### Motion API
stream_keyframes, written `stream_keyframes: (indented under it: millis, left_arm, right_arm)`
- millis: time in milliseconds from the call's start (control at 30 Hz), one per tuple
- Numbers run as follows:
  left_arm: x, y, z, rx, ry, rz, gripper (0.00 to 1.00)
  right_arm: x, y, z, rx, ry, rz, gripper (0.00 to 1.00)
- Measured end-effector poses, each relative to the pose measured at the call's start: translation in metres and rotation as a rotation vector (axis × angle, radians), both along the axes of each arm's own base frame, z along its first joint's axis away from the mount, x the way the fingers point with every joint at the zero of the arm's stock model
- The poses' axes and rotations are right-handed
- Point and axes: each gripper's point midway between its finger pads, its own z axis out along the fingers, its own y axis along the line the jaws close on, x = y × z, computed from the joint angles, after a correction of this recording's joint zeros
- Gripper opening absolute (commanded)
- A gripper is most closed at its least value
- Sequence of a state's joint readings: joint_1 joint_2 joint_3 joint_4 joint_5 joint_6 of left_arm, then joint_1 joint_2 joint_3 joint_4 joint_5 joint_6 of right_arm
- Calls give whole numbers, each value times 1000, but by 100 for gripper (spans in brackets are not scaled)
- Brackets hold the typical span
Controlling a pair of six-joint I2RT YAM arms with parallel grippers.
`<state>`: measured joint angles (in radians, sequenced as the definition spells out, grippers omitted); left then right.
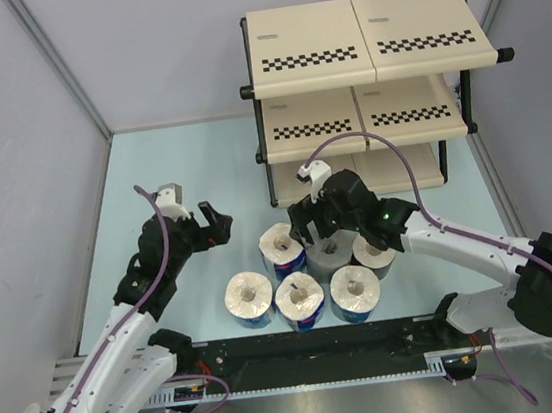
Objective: Place and organize the paper towels onto the shelf
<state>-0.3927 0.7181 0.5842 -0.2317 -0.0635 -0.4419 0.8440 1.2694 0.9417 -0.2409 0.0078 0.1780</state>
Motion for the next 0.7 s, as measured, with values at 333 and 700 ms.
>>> stream_keyframes:
  millis: [333, 700]
  left_arm:
    - [-4, 2, -4, 49, 37, -21, 100]
    - [-9, 8, -2, 92, 43, -25, 100]
  right_arm:
    - [-2, 22, -15, -44, 23, 39, 98]
    - [9, 22, -39, -108, 47, -8, 94]
